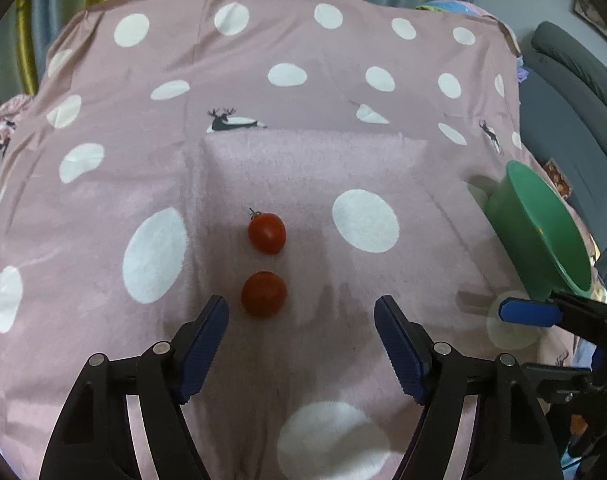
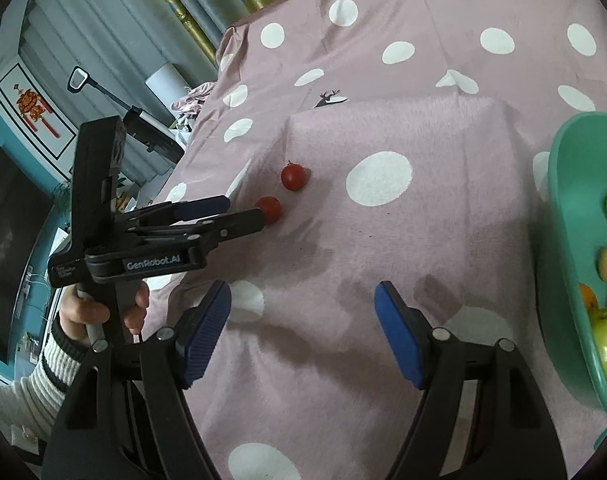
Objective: Organize fruits
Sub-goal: 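Move both grippers back to the two red cherry tomatoes on the cloth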
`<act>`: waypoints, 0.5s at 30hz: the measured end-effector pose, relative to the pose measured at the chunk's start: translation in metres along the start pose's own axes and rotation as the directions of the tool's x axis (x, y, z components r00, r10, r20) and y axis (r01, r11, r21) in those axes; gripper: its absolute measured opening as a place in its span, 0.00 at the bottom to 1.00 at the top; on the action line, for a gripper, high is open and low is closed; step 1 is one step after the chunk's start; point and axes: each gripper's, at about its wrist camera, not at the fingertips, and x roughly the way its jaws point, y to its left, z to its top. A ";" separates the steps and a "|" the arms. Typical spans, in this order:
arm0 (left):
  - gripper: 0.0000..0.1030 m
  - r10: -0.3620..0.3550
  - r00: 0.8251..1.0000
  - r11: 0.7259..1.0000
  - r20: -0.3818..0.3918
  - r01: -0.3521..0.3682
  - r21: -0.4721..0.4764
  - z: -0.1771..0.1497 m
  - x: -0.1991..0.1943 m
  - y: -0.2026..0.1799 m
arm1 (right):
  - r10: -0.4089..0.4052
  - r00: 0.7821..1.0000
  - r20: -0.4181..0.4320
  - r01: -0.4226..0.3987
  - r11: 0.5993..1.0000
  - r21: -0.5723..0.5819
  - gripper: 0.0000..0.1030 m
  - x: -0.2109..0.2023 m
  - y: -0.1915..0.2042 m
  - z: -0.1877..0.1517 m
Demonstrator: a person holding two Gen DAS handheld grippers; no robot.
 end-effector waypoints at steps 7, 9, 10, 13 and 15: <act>0.61 0.012 0.999 1.000 -0.041 -0.011 0.014 0.004 0.016 -0.001 | 0.022 1.000 -0.001 -0.022 1.000 0.016 0.73 0.008 -0.008 0.002; 0.58 0.031 0.998 0.999 -0.053 -0.030 0.024 0.005 0.020 -0.002 | 0.026 1.000 0.000 -0.026 0.999 0.023 0.73 0.009 -0.010 0.002; 0.58 0.048 0.997 0.999 -0.062 -0.047 0.028 0.006 0.023 -0.001 | 0.028 1.000 0.001 -0.028 0.999 0.024 0.73 0.009 -0.010 0.002; 0.49 0.069 0.993 0.997 -0.092 -0.067 0.022 0.007 0.031 0.001 | 0.033 0.999 0.007 -0.034 0.999 0.032 0.73 0.009 -0.013 0.003; 0.44 0.088 0.990 0.996 -0.113 -0.085 0.031 0.005 0.036 0.001 | 0.038 0.999 0.008 -0.039 0.999 0.036 0.73 0.011 -0.014 0.004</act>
